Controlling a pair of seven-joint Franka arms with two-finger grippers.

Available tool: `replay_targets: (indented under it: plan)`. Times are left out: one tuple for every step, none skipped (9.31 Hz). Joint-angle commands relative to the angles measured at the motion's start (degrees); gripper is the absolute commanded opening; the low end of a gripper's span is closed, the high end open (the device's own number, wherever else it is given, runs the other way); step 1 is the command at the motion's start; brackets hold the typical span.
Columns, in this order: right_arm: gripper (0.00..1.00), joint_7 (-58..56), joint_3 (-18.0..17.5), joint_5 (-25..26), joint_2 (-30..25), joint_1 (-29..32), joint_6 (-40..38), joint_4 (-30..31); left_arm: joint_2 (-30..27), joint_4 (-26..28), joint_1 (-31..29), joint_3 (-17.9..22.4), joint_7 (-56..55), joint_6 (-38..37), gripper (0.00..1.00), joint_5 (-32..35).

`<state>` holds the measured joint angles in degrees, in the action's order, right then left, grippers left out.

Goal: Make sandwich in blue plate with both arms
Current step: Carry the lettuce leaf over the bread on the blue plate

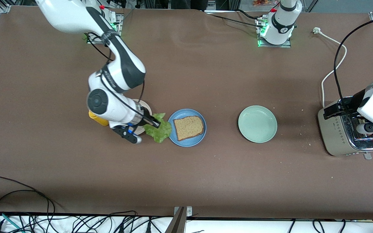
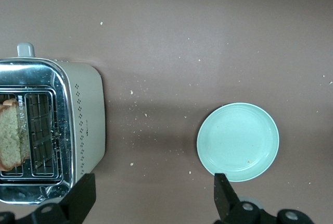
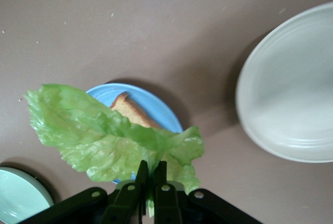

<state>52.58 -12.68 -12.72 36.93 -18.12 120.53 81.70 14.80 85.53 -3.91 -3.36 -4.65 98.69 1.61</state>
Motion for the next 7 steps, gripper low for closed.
replay_targets:
  plan:
    - [0.03,5.87,0.11,-1.6,6.29,-5.24,11.09,-1.98,-0.38,-0.19,-0.39,0.02,1.04,-0.78,1.0,-1.09]
    - [0.03,6.05,-1.11,-2.21,8.58,-6.04,14.7,-2.33,-0.38,-0.18,-0.39,0.02,0.95,-0.78,1.0,-1.09]
    - [0.03,6.4,-1.9,-3.26,10.25,-6.66,17.69,-2.51,-0.29,-0.1,-0.39,0.02,0.95,-0.78,1.0,-1.09]
    - [0.03,6.4,-1.91,-3.45,11.49,-7.36,18.59,-2.51,-0.29,-0.01,-0.39,0.02,1.22,-0.78,1.0,-1.09]
    - [0.11,6.57,-2.0,-4.49,12.11,-7.8,18.69,-2.51,-0.29,0.08,-0.31,0.02,1.13,-0.78,1.0,-1.09]
    - [0.29,6.75,-2.0,-6.94,12.11,-8.07,18.34,-2.42,-0.29,-0.01,-0.3,0.02,1.22,-0.78,1.0,-1.09]
    - [0.88,6.75,-2.0,-7.84,11.85,-8.24,17.9,-2.08,-0.29,-0.01,-0.3,0.02,1.3,-0.78,1.0,-1.09]
